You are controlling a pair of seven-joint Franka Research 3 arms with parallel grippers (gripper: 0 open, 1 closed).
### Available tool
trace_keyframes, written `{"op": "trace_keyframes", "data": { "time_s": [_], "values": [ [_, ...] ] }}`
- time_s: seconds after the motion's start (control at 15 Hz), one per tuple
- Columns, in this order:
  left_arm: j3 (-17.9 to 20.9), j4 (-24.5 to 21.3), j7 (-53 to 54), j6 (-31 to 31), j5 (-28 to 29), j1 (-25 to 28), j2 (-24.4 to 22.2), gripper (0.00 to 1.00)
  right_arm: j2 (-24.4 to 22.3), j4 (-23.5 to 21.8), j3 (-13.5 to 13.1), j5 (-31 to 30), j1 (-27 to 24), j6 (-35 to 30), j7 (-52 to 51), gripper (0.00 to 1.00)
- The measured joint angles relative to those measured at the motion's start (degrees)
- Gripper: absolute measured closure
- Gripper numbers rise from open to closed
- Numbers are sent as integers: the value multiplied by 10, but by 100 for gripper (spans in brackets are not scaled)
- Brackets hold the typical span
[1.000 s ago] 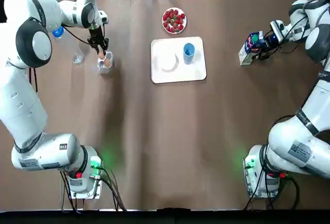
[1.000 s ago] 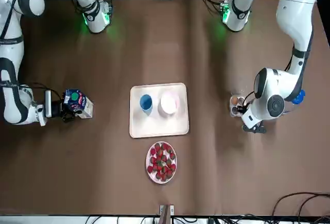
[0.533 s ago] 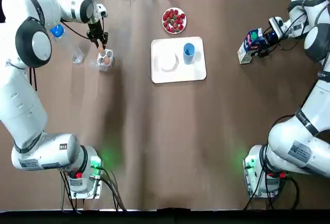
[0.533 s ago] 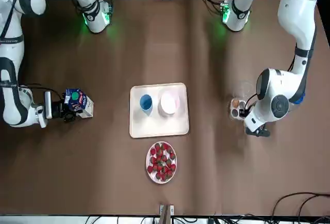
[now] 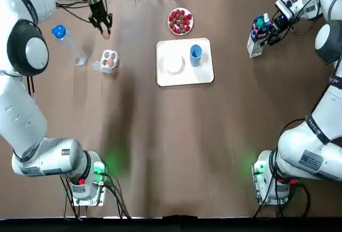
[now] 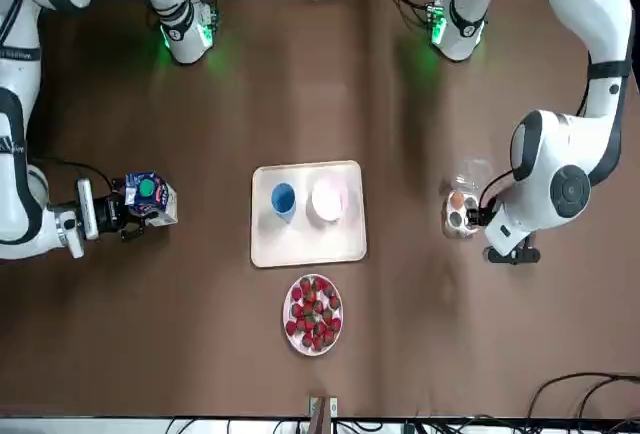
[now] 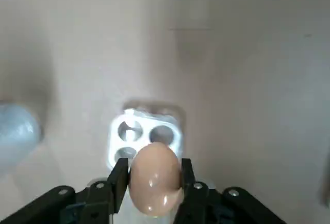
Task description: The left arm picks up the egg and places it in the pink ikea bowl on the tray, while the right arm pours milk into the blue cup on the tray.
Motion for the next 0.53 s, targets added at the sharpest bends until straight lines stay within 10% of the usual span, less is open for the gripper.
{"op": "trace_keyframes", "data": {
  "time_s": [0.53],
  "values": [
    [-119, 16, -259, -14, -43, -14, 6, 54, -113, -16, -1, -56, 87, 31, 134, 44]
  ]
}}
